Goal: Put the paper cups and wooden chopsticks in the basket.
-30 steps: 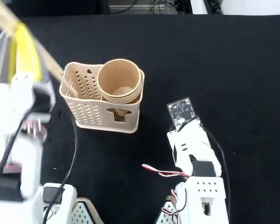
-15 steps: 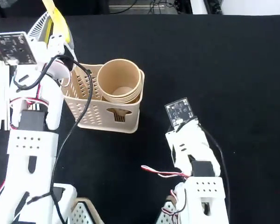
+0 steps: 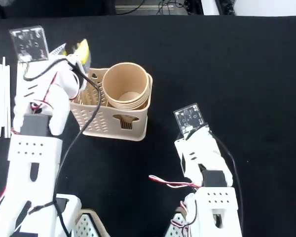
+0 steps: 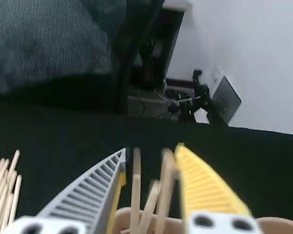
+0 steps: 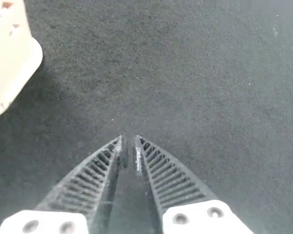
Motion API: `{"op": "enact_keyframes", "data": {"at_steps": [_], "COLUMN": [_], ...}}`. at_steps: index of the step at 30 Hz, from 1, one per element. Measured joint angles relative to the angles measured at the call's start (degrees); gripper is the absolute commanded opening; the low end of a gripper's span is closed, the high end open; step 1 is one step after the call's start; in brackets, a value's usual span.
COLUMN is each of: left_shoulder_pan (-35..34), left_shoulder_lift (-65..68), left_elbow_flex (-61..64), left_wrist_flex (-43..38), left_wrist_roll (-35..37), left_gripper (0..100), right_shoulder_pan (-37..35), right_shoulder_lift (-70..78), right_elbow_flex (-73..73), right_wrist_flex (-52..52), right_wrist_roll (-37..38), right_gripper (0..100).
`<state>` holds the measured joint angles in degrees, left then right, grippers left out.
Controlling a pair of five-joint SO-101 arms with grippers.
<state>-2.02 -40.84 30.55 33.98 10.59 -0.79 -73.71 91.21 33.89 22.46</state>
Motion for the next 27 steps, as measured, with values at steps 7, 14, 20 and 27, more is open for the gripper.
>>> {"op": "enact_keyframes", "data": {"at_steps": [7,14,20,27], "left_shoulder_pan": [-6.4,-22.9,-32.9,-34.9], "left_shoulder_lift": [-0.1,4.0,24.0,60.5], "left_elbow_flex": [-16.0,-17.8,-21.9,-46.8], "left_wrist_flex": [18.5,21.3,21.5,34.5], "left_wrist_roll": [0.9,0.6,-7.9,-14.2], "left_gripper": [23,23,22,22], "right_shoulder_pan": [0.0,0.0,0.0,0.0], "right_shoulder_lift": [0.0,0.0,0.0,0.0], "right_elbow_flex": [0.0,0.0,0.0,0.0], "right_wrist_flex": [0.0,0.0,0.0,0.0], "right_wrist_roll": [0.0,0.0,0.0,0.0], "right_gripper": [4.3,4.3,4.3,4.3]}}
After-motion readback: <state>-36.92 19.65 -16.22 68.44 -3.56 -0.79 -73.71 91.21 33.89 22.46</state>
